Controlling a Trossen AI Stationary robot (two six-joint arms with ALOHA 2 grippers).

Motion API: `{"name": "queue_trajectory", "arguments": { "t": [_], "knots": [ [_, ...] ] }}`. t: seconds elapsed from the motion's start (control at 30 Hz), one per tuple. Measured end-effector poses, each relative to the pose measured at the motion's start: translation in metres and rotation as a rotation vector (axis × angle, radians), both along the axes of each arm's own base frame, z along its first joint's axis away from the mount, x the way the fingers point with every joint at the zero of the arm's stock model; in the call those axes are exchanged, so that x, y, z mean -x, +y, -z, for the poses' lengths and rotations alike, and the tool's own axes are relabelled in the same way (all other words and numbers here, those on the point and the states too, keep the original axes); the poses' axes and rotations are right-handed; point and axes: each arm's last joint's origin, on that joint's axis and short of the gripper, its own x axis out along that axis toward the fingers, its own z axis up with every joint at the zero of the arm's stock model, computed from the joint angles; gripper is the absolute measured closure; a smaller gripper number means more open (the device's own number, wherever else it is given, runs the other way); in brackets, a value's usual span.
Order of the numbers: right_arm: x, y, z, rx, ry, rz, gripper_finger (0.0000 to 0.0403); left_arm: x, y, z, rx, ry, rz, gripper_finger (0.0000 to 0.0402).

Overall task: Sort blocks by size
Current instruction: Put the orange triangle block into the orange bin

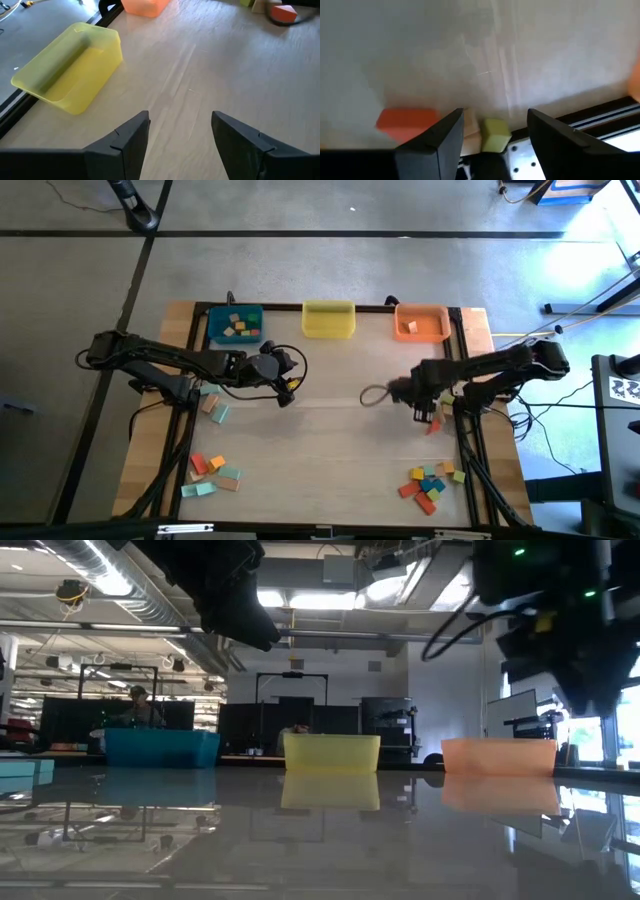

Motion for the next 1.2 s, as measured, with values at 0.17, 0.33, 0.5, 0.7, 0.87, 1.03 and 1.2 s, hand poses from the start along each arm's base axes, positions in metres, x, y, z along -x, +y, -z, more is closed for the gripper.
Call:
{"name": "queue_trajectory", "arguments": {
  "t": [0.17,0.33,0.5,0.7,0.87,1.03,1.2],
  "knots": [
    [0.006,0.025,0.002,-0.037,0.004,-0.012,0.0188,0.000,0.000,-0.001,0.002,-0.009,-0.001,0.0199],
    [0.012,0.049,0.002,-0.034,-0.012,-0.023,0.0188,0.000,0.000,-0.001,0.002,-0.009,-0.001,0.0199],
    [0.014,0.060,0.003,-0.030,-0.049,-0.065,0.0187,0.000,0.000,-0.001,0.002,-0.009,-0.002,0.0199],
    [0.010,0.062,0.003,-0.046,-0.096,-0.043,0.0187,0.000,0.000,-0.001,0.002,-0.009,-0.002,0.0199],
    [0.013,0.069,0.003,-0.120,-0.058,-0.108,0.0187,0.000,0.000,-0.001,0.004,-0.010,-0.003,0.0199],
    [0.022,0.083,0.003,-0.108,-0.058,-0.252,0.0187,-0.001,0.000,-0.001,0.003,-0.010,-0.002,0.0199],
    [0.036,0.096,0.012,-0.072,-0.045,-0.355,0.0187,-0.001,0.000,-0.002,0.001,-0.023,0.000,0.0199]
  ]
}}
